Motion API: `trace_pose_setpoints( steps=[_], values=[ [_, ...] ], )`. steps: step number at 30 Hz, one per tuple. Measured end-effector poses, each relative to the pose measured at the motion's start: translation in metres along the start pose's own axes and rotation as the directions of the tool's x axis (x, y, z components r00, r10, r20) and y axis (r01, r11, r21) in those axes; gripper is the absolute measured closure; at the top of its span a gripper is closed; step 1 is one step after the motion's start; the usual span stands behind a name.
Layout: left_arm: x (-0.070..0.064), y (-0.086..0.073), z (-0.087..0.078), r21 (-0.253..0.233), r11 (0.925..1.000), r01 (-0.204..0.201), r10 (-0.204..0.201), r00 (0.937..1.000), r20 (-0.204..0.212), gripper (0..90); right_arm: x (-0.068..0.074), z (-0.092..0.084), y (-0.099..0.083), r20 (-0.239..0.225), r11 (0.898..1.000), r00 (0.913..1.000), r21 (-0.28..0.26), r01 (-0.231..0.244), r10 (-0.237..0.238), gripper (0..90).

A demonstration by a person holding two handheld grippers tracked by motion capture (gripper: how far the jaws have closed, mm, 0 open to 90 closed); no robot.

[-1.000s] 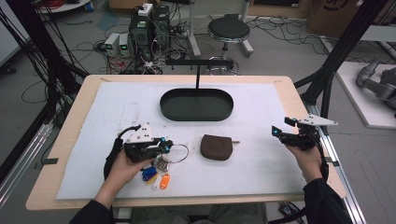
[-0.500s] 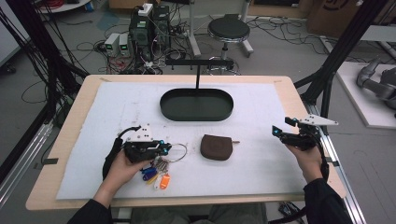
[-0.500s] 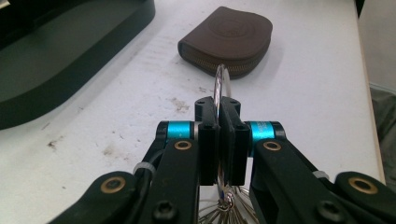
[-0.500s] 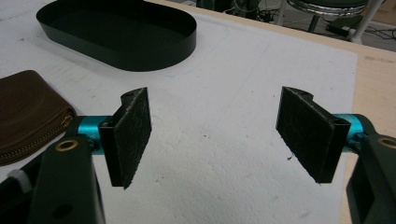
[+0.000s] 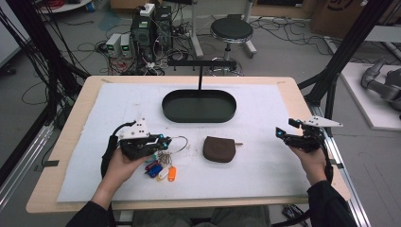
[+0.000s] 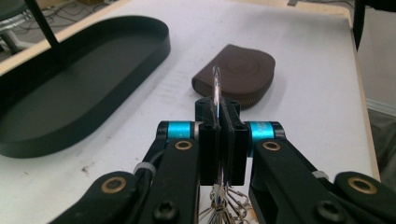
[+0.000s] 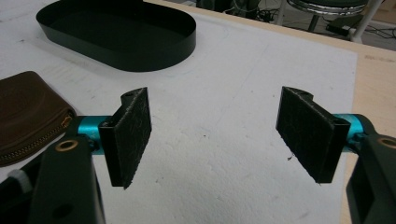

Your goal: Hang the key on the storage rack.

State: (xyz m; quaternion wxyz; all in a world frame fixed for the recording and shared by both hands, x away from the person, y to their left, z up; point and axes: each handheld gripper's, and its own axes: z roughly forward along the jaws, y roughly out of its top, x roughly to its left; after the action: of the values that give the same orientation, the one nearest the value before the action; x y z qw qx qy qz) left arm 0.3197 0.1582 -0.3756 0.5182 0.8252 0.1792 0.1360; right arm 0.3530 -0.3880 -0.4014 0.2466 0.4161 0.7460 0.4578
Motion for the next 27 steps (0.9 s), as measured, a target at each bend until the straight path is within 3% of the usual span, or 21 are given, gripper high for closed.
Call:
trace_pose_setpoints(
  steps=[14, 27],
  values=[
    [0.005, 0.035, -0.017, -0.083, 0.9951, -0.054, 0.049, 0.9973, -0.054, 86.2, 0.000, 0.000, 0.000, 0.001, 1.000, 1.0000, 0.004, -0.008, 0.008, 27.0],
    [0.025, 0.059, -0.015, -0.099, 0.9941, -0.043, 0.032, 0.9938, -0.107, 86.3, -0.001, -0.001, 0.000, 0.002, 1.000, 0.9999, 0.000, -0.011, 0.011, 27.0]
  ],
)
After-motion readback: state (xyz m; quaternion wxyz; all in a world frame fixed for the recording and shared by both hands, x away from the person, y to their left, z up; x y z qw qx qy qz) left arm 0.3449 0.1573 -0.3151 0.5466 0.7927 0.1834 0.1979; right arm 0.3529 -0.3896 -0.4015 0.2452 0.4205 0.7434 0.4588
